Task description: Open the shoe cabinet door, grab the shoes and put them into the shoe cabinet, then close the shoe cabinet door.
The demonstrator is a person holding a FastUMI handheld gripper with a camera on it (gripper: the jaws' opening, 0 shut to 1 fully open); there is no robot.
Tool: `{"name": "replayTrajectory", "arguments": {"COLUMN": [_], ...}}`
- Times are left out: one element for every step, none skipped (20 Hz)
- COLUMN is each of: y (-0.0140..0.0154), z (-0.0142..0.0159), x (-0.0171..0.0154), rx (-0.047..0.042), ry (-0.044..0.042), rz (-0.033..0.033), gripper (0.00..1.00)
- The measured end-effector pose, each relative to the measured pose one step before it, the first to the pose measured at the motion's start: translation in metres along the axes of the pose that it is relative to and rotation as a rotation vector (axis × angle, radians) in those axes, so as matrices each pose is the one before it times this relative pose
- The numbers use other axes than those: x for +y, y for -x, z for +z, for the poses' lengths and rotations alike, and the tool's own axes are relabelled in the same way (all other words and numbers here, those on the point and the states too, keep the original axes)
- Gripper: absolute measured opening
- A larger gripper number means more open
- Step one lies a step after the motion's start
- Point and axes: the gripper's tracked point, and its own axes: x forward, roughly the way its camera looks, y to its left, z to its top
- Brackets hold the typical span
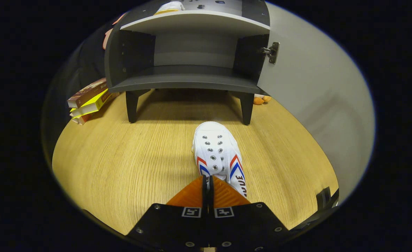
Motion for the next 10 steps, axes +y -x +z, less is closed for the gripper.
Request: {"name": "replayTrajectory", "arguments": {"y": [-0.00074,-0.00035,0.00062,-0.00019,-0.00103,-0.00179,-0.00133,-0.00223,0.00162,0.00262], "z": [-0.00090,-0.00299,-0.00375,-0.00374,-0.00121,-0.00145,-0.00177,0.00176,0.00085,0.00333], "x": [-0.00140,-0.00020,-0.00313,0.00051,0.00008,0.00025,0.00252,0.00502,-0.00213,-0.00293], "rx": [0.01897,0.03457,0.03189,0.02104,0.00555,-0.00055,-0.00422,-0.01024,-0.01020,-0.01231], "ry": [-0.02638,-0.03564,-0.02441,-0.00968,0.00918,0.02951,0.03307,0.00738,0.00153,0.01192], "rz": [0.00608,0.00976,-0.00464,0.00339,-0.00164,-0.00152,0.00297,0.01588,-0.01615,-0.02186], "gripper": [0.00,0.00,0.07,0.11,0.17,0.19,0.21,0.22,0.09,0.01]}}
